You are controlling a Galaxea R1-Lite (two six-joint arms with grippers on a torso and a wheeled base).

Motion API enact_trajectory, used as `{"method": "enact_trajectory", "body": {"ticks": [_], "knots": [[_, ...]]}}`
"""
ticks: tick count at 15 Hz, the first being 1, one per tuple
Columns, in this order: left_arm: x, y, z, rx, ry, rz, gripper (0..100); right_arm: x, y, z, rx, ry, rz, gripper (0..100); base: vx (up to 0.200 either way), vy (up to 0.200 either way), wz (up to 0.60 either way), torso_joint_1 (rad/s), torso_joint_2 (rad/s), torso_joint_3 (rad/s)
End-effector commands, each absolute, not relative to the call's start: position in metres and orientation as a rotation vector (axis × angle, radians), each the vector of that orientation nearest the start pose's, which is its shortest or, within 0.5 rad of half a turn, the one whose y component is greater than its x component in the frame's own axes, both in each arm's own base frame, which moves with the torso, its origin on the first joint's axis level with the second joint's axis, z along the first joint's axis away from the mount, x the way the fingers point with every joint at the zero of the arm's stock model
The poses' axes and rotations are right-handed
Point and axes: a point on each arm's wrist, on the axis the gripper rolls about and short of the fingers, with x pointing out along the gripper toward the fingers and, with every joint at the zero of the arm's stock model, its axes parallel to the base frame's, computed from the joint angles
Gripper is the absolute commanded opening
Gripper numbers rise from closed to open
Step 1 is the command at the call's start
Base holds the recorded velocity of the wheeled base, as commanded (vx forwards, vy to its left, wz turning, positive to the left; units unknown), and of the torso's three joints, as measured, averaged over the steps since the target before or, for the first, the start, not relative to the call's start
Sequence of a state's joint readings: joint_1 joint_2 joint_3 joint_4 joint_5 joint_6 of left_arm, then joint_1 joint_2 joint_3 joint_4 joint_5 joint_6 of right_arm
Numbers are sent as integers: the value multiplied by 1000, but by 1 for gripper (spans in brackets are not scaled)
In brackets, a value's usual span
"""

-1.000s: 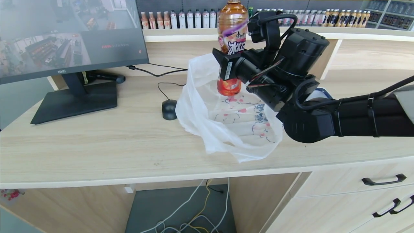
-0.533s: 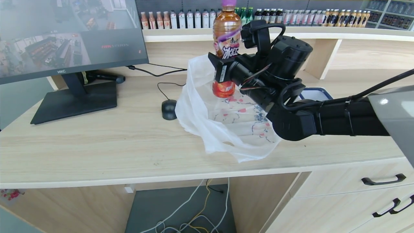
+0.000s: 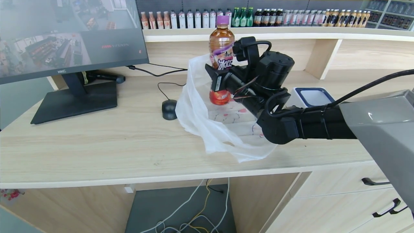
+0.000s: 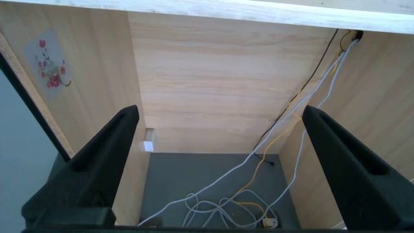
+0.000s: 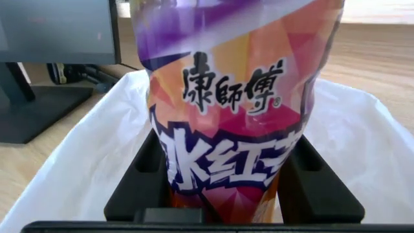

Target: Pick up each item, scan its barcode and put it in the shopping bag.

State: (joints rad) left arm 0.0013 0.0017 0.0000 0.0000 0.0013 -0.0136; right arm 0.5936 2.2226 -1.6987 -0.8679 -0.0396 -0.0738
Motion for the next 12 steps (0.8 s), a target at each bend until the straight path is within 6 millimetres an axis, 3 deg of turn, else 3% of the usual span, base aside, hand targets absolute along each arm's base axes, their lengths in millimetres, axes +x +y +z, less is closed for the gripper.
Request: {"method": "enact_trajectory", "body": {"ticks": [1, 12], "knots": [[-23, 0, 76, -14, 2, 3, 100, 394, 262, 240, 29, -328, 532, 0, 0, 0, 0, 0, 0, 0], [-23, 0, 76, -14, 2, 3, 100, 405, 255, 224, 15, -294, 506, 0, 0, 0, 0, 0, 0, 0]]}}
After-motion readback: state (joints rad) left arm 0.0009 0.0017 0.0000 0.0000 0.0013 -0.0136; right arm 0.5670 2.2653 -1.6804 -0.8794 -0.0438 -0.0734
